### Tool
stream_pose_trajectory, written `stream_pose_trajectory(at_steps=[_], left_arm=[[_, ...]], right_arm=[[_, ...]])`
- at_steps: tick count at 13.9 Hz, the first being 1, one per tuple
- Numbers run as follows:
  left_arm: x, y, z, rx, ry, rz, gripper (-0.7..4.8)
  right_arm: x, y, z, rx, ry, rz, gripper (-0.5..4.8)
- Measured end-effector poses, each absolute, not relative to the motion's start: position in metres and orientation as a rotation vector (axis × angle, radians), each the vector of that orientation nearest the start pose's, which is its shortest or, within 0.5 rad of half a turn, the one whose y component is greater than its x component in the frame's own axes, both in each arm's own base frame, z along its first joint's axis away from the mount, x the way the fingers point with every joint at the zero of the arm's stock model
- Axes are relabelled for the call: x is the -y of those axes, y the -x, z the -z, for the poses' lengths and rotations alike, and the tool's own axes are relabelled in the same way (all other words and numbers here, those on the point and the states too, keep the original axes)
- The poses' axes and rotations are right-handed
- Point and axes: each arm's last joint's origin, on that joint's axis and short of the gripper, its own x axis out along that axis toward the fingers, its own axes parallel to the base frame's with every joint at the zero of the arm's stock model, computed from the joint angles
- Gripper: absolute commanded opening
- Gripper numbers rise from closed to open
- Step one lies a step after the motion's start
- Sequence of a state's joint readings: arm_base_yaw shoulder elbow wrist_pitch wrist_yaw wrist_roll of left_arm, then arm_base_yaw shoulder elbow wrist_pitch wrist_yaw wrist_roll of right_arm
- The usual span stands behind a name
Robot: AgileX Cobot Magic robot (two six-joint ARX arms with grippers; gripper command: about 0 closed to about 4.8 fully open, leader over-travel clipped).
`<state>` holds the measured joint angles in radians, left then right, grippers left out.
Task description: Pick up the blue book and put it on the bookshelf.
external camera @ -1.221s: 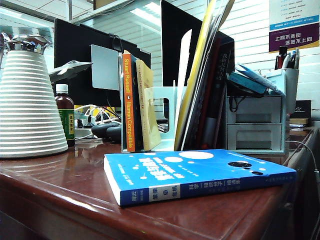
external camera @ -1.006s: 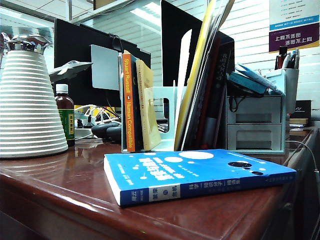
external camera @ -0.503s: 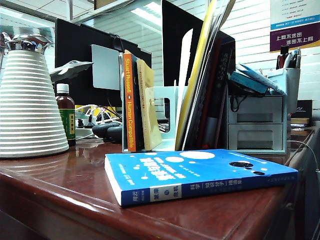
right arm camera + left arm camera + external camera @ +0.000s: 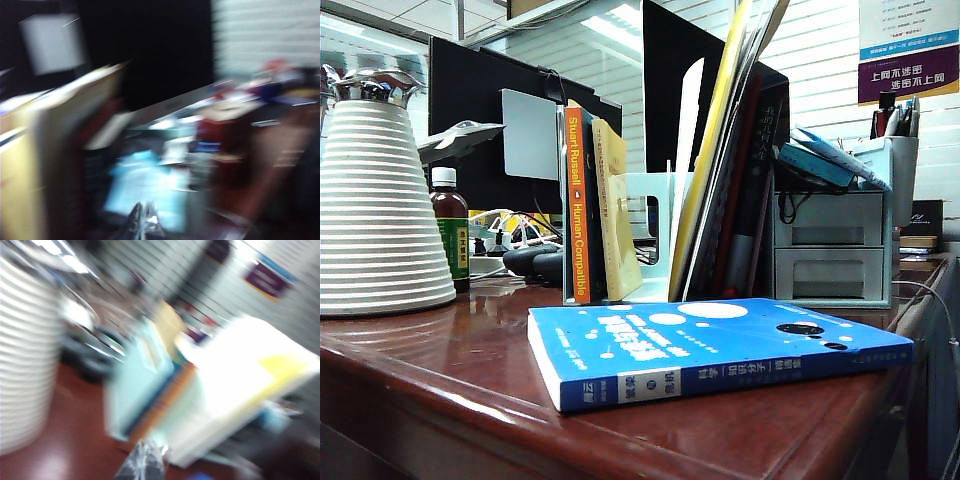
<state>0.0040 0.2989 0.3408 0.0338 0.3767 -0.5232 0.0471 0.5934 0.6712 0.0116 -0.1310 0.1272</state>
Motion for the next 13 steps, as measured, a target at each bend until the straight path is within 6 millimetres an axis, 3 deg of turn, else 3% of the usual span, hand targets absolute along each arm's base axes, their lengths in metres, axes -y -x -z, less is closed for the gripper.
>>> stream_pose_trajectory(at_steps=[2, 5, 7, 8, 10, 11, 13], left_arm=[[0.015, -0.118, -0.255, -0.114, 0.617, 0.452, -0.07], [0.050, -0.136, -0.236, -0.363, 0.691, 0.582, -0.07], [0.069, -0.139, -0.226, -0.466, 0.699, 0.596, 0.02], [0.075, -0.140, -0.223, -0.495, 0.694, 0.591, 0.69], [0.087, -0.144, -0.211, -0.594, 0.693, 0.588, 3.59], [0.090, -0.147, -0.205, -0.644, 0.722, 0.558, 4.10], [0.094, -0.154, -0.192, -0.742, 0.770, 0.497, 4.10]], right_arm=[[-0.015, -0.159, -0.342, -0.005, -0.125, -0.306, -0.01], [-0.037, -0.194, -0.316, -0.225, -0.145, -0.394, -0.01], [-0.056, -0.203, -0.298, -0.353, -0.155, -0.453, -0.01], [-0.062, -0.208, -0.291, -0.391, -0.149, -0.444, -0.01], [-0.072, -0.219, -0.273, -0.497, -0.136, -0.448, -0.01], [-0.074, -0.224, -0.264, -0.547, -0.134, -0.444, -0.01], [-0.076, -0.235, -0.244, -0.635, -0.128, -0.424, -0.01]])
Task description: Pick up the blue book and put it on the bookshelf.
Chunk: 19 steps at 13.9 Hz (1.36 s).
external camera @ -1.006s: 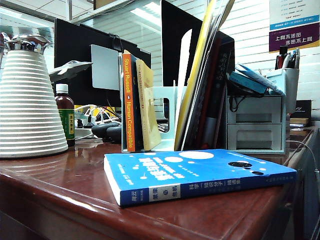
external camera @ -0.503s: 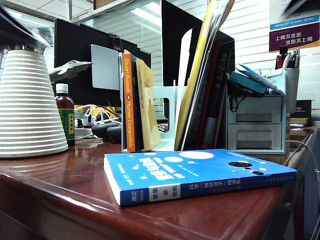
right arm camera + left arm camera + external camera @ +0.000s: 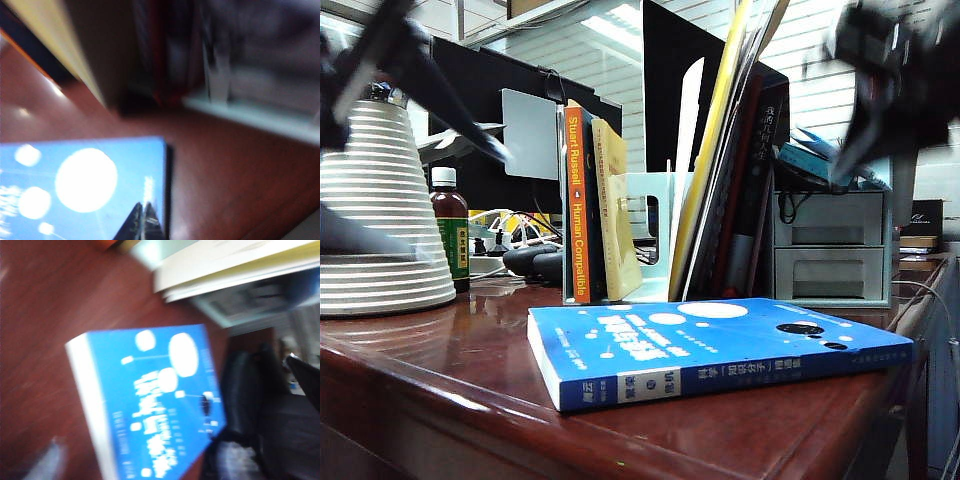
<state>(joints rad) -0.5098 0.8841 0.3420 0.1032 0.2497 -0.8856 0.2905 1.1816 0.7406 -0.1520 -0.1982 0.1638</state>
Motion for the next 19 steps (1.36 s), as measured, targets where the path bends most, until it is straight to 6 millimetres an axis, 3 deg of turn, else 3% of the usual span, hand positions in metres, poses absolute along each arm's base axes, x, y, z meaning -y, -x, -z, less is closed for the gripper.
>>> stream_pose_trajectory(at_steps=[6, 10, 19], left_arm=[[0.101, -0.167, -0.158, -0.938, 0.778, 0.369, 4.10], [0.106, -0.174, -0.150, -0.941, 0.777, 0.368, 4.10], [0.115, -0.186, -0.142, -0.941, 0.800, 0.460, 4.10]], right_arm=[[-0.082, -0.256, -0.200, -0.813, -0.105, -0.372, -0.01], [-0.083, -0.262, -0.183, -0.879, -0.095, -0.352, -0.01], [-0.086, -0.263, -0.165, -0.989, -0.137, -0.434, -0.01]])
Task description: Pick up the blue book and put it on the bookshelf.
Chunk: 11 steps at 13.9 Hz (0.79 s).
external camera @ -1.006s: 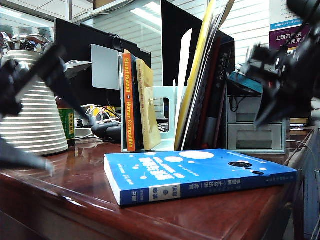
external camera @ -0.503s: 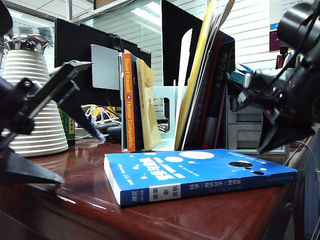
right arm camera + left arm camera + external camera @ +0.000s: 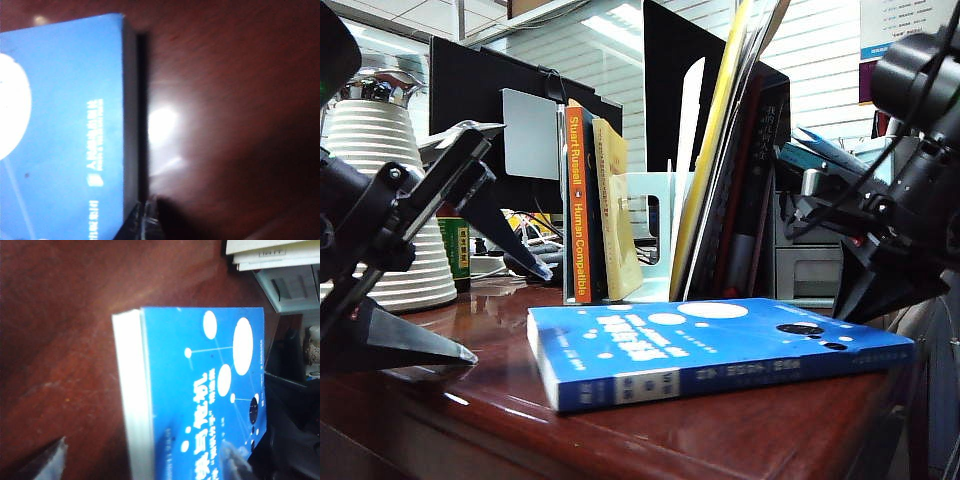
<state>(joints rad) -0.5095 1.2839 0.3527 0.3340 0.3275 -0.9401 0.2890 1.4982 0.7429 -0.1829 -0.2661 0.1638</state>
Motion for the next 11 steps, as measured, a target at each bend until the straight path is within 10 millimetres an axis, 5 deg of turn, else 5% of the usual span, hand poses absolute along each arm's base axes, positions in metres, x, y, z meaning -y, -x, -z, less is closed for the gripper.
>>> stream_pose_trajectory(at_steps=[11], left_arm=[[0.1149, -0.1854, -0.1420, -0.957, 0.792, 0.484, 4.31]], right_arm=[[-0.0934, -0.2615, -0.1657, -1.008, -0.245, -0.666, -0.01]])
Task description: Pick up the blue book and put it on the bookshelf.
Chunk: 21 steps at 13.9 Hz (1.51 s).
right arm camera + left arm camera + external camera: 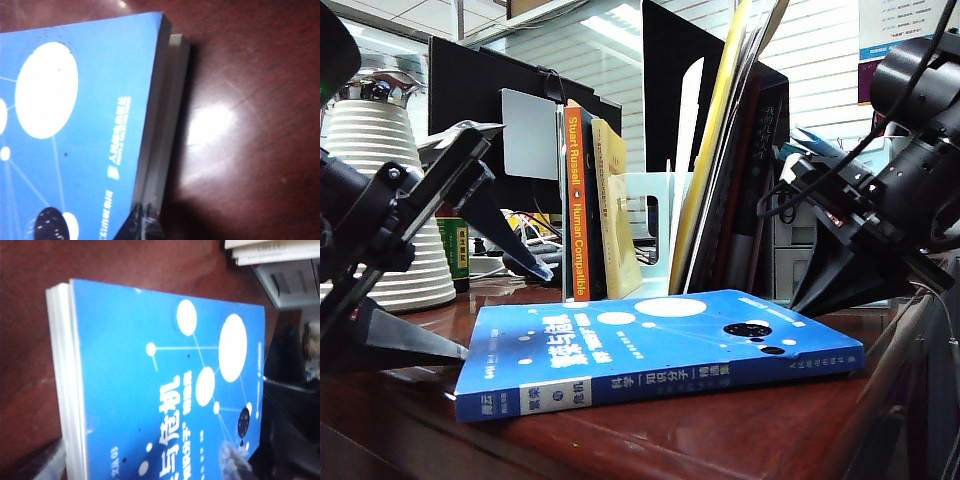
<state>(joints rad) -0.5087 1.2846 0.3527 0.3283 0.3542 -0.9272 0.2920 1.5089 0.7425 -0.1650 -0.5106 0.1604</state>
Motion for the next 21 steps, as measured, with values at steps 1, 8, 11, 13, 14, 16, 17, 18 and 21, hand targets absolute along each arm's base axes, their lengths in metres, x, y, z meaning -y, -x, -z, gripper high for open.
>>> stream_pose_trajectory(at_steps=[1, 8, 11, 13, 14, 16, 17, 18, 21], left_arm=[[0.115, -0.185, -0.142, -0.967, 0.777, 0.494, 4.79], [0.113, -0.179, -0.143, -1.069, 0.780, 0.492, 4.79], [0.112, -0.178, -0.143, -1.094, 0.771, 0.488, 4.79], [0.112, -0.178, -0.143, -1.095, 0.769, 0.489, 4.79], [0.112, -0.178, -0.143, -1.094, 0.769, 0.490, 4.79], [0.112, -0.178, -0.143, -1.093, 0.770, 0.491, 4.79], [0.112, -0.178, -0.143, -1.092, 0.770, 0.491, 4.79], [0.113, -0.178, -0.143, -1.089, 0.770, 0.494, 4.79], [0.112, -0.179, -0.144, -1.052, 0.768, 0.523, 4.79]], right_arm=[[-0.094, -0.262, -0.166, -1.007, -0.232, -0.649, -0.01], [-0.092, -0.262, -0.164, -1.017, -0.189, -0.559, -0.01], [-0.090, -0.258, -0.161, -1.069, -0.172, -0.515, -0.01], [-0.090, -0.258, -0.161, -1.073, -0.183, -0.534, -0.01], [-0.091, -0.256, -0.161, -1.083, -0.216, -0.592, -0.01], [-0.096, -0.255, -0.162, -1.096, -0.243, -0.634, -0.01], [-0.098, -0.254, -0.162, -1.097, -0.239, -0.640, -0.01], [-0.102, -0.253, -0.162, -1.094, -0.231, -0.649, -0.01], [-0.111, -0.251, -0.164, -1.069, -0.200, -0.672, -0.01]])
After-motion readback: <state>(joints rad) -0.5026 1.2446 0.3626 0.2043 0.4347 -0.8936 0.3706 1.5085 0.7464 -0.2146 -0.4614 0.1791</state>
